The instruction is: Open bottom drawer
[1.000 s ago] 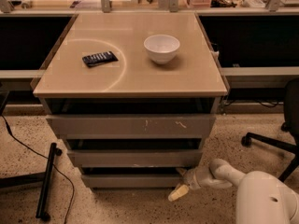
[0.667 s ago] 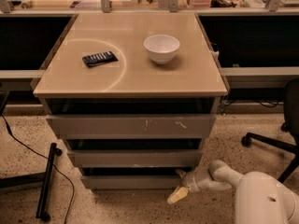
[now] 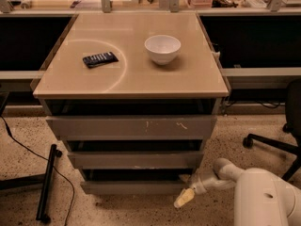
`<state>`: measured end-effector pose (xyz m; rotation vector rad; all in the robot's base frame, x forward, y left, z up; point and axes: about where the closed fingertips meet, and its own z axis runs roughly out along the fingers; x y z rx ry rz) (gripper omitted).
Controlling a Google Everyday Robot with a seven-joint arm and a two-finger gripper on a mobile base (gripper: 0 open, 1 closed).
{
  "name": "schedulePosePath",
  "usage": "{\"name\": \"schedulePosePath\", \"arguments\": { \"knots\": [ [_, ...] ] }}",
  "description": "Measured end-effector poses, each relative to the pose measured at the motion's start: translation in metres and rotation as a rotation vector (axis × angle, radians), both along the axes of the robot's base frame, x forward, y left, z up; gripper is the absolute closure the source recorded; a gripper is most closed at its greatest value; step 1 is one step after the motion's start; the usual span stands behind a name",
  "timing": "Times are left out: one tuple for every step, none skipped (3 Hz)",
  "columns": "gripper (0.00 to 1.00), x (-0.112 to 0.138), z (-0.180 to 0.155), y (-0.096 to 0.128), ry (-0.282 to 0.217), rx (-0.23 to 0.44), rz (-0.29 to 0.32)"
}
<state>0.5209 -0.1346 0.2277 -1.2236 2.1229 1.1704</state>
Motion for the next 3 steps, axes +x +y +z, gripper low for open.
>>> {"name": "schedulePosePath", "arguments": {
  "knots": [
    [0.00,-0.041,0.022,-0.019,0.147,0.007,0.110],
    [0.00,-0.055,0.030,-0.017,0.183,0.038,0.149],
    [0.00,-0.055,0.030,-0.017,0.183,0.038,0.149]
  ]
}}
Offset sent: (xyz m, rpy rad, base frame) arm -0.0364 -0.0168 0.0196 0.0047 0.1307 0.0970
